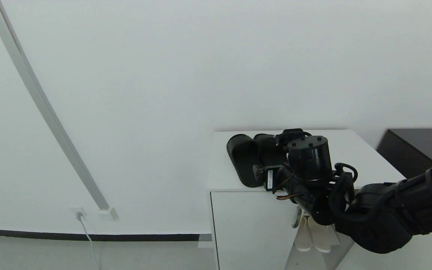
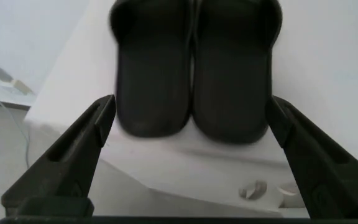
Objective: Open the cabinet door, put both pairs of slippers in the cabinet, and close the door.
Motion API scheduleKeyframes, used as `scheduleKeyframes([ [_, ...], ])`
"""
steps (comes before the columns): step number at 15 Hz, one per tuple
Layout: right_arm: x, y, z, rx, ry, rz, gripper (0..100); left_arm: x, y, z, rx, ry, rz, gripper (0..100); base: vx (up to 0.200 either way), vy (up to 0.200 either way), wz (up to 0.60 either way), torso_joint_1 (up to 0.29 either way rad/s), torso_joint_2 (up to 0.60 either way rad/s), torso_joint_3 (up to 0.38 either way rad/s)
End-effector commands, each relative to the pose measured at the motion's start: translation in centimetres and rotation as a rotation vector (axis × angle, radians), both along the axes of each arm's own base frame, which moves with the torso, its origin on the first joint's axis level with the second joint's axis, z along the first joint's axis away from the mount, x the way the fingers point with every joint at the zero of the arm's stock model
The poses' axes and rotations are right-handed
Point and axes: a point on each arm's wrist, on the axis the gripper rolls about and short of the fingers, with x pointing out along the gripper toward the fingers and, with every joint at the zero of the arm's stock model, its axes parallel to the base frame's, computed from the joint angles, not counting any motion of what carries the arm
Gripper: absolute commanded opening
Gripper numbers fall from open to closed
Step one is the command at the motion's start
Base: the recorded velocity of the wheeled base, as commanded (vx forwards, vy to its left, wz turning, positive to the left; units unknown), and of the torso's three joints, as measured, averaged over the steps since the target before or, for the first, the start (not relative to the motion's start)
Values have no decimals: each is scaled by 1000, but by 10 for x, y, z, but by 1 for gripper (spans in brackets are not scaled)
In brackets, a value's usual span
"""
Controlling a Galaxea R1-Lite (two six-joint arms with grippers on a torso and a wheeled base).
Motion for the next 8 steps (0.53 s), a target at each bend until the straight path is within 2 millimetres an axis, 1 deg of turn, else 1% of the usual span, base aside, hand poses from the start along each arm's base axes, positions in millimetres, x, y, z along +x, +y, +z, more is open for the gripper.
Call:
scheduleKeyframes([
  [1,0,3,-6,-11,13,3,100,0,0,0,0,0,2,0,200,0,0,12,2,-2],
  [4,4,6,-18,-12,19,4,100,0,0,0,0,0,1,0,200,0,0,9,4,-1],
  [5,11,13,-36,-20,26,4,100,0,0,0,0,0,1,0,200,0,0,2,7,-2],
  [6,15,17,-44,-20,24,3,100,0,0,0,0,0,2,0,0,0,0,0,0,0],
  [7,23,22,-60,-16,2,1,100,0,0,0,0,0,1,0,0,0,0,0,0,0],
  [8,30,22,-68,-36,-7,5,100,0,0,0,0,0,1,0,0,0,0,0,0,0],
])
